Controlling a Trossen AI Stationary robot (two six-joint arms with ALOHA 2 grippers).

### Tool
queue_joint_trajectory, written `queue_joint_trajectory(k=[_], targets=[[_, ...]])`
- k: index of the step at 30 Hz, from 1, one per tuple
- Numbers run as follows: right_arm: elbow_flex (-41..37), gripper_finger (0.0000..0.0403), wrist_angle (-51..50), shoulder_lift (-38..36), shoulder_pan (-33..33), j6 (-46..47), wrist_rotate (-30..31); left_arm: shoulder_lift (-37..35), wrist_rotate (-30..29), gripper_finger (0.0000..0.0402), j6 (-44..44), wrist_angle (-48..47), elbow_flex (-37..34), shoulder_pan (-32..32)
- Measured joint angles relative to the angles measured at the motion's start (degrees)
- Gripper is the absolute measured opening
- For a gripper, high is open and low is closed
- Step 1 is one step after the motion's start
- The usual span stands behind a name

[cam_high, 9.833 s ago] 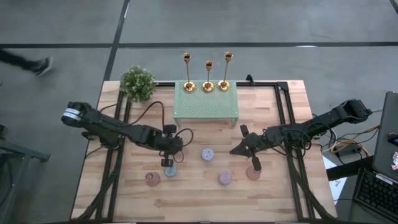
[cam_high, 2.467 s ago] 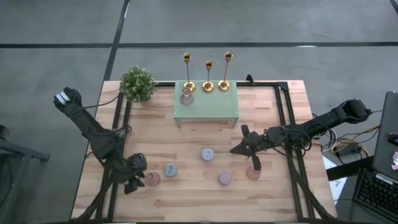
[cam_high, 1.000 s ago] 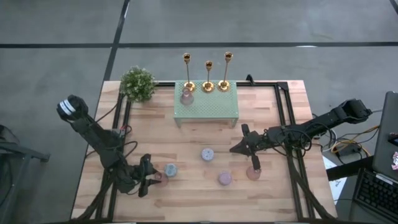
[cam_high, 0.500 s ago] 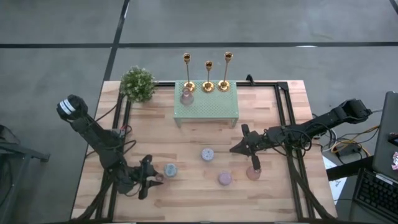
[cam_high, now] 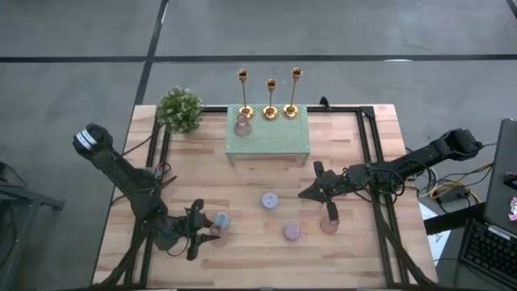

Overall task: Stock candles and vases on shelf
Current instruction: Align the left pink glass vase with the other pink vase on the shelf

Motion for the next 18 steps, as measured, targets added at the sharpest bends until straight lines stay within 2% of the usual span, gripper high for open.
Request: queue_joint_trajectory(k=[5, 9, 18], targets=[[0.0, 0.0008, -0.02, 0.0, 0.0, 0.28, -0.02, 0.87, -1.53, 0.0136, 1.01, 0.97, 0.72, 1.81], [0.01, 0.0008, -0.04, 0.0, 0.0, 0.41, -0.02, 3.22, -1.88, 0.0136, 4.61, 6.02, 0.61, 4.05], [-0.01, 0.0008, -0.15, 0.0, 0.02, 0.44, -0.02, 11.85, 0.35, 0.0135, 10.6, 15.84, 0.98, 8.5]])
